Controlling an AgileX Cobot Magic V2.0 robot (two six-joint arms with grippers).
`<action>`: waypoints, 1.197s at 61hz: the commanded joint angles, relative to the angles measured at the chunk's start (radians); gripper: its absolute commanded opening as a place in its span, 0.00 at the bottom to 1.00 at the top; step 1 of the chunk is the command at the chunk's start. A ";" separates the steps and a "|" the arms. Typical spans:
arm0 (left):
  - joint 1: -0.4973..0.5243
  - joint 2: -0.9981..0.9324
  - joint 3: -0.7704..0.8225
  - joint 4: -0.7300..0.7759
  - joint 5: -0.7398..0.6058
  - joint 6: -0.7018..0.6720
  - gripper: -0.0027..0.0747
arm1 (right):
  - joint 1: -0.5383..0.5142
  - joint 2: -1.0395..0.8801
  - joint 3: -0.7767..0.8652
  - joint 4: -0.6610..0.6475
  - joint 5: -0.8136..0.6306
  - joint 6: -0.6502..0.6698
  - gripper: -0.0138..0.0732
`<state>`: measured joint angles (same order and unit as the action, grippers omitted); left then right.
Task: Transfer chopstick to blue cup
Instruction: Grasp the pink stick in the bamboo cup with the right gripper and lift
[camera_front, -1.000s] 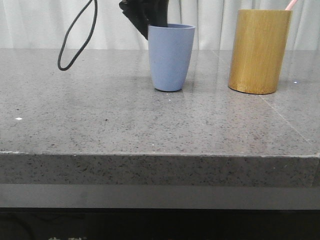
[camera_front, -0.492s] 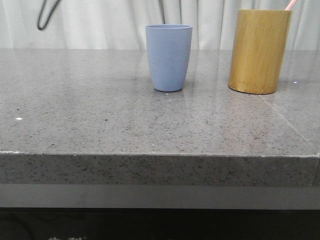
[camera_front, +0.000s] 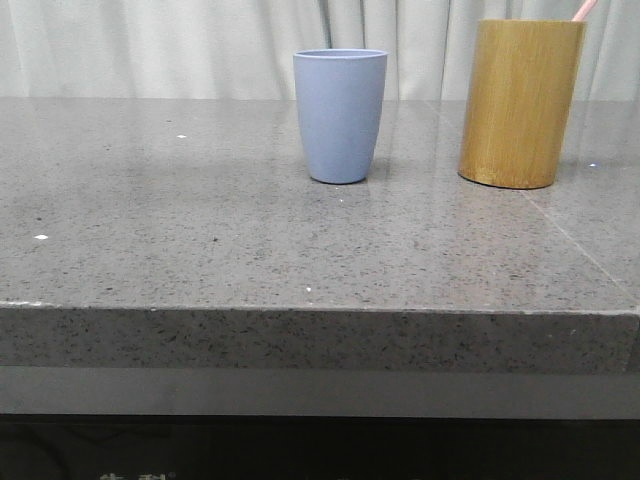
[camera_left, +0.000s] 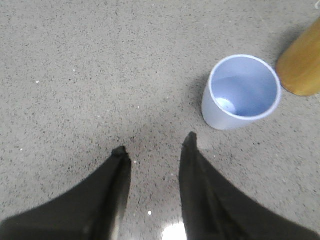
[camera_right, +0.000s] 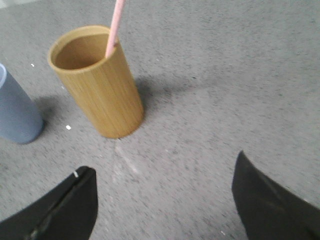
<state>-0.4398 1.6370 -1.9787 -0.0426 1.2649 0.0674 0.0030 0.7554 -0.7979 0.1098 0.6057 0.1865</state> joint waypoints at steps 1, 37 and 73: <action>0.001 -0.124 0.041 -0.012 -0.056 0.003 0.36 | -0.004 0.058 -0.061 0.053 -0.130 0.005 0.81; 0.001 -0.771 0.878 -0.022 -0.337 0.003 0.36 | -0.004 0.525 -0.571 0.103 0.057 -0.003 0.81; 0.001 -0.843 0.951 -0.045 -0.316 0.003 0.36 | -0.103 0.782 -0.808 0.408 0.267 -0.274 0.81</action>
<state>-0.4398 0.7983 -1.0032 -0.0710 1.0094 0.0695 -0.0927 1.5666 -1.5675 0.4717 0.9223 -0.0612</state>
